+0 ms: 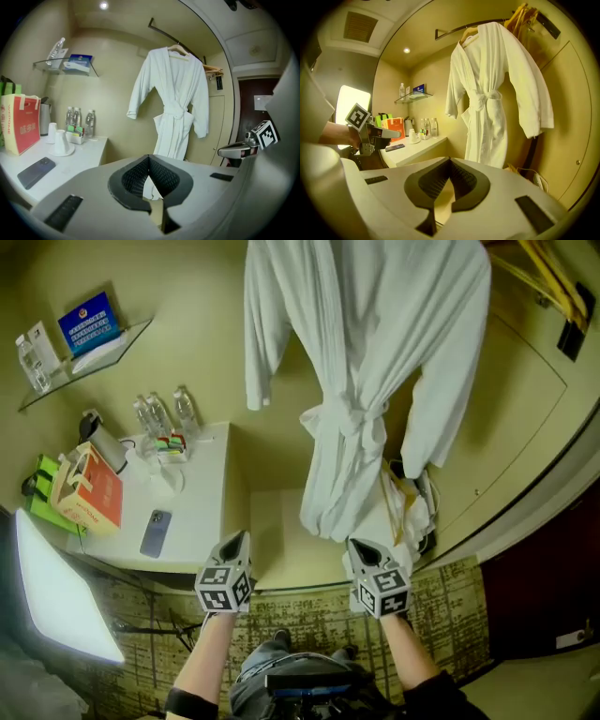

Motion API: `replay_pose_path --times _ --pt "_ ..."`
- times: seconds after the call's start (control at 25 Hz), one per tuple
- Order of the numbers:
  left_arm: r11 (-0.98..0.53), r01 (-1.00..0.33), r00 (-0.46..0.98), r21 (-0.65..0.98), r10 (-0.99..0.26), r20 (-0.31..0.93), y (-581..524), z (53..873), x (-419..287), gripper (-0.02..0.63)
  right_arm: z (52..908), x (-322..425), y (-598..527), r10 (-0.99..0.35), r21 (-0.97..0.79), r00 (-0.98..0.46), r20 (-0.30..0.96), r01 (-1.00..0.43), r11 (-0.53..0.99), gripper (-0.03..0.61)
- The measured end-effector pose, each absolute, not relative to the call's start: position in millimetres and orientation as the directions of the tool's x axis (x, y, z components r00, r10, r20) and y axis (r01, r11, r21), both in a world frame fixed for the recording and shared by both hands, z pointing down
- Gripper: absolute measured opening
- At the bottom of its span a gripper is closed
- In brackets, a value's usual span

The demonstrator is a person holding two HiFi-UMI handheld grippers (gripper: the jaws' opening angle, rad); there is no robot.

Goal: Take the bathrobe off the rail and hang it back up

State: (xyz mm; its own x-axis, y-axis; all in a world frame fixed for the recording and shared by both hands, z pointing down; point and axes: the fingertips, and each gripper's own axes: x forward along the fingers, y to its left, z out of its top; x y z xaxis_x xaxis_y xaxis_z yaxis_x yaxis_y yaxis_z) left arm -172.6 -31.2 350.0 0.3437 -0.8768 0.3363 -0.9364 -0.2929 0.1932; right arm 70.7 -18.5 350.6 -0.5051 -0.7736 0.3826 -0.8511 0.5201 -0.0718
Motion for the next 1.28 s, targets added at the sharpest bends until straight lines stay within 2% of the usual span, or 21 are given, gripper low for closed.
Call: replay_pose_path --times 0.28,0.64,1.0,1.28 --pt "-0.418 -0.895 0.444 0.153 -0.867 0.227 -79 285 -170 0.003 272 38 -62 -0.832 0.040 -0.490 0.260 -0.855 0.517 0.026" --pt "-0.549 -0.830 0.556 0.098 -0.829 0.059 -134 185 -175 0.003 134 6 -110 -0.901 0.229 -0.433 0.040 -0.873 0.430 0.026" --pt "-0.621 -0.784 0.618 0.003 -0.781 -0.091 -181 71 -143 0.003 -22 23 -167 -0.914 0.408 -0.347 -0.210 -0.881 0.240 0.026" --pt "-0.657 -0.751 0.654 -0.067 -0.727 -0.211 -227 -25 -97 0.003 -142 42 -209 -0.900 0.544 -0.263 -0.348 -0.839 0.035 0.026"
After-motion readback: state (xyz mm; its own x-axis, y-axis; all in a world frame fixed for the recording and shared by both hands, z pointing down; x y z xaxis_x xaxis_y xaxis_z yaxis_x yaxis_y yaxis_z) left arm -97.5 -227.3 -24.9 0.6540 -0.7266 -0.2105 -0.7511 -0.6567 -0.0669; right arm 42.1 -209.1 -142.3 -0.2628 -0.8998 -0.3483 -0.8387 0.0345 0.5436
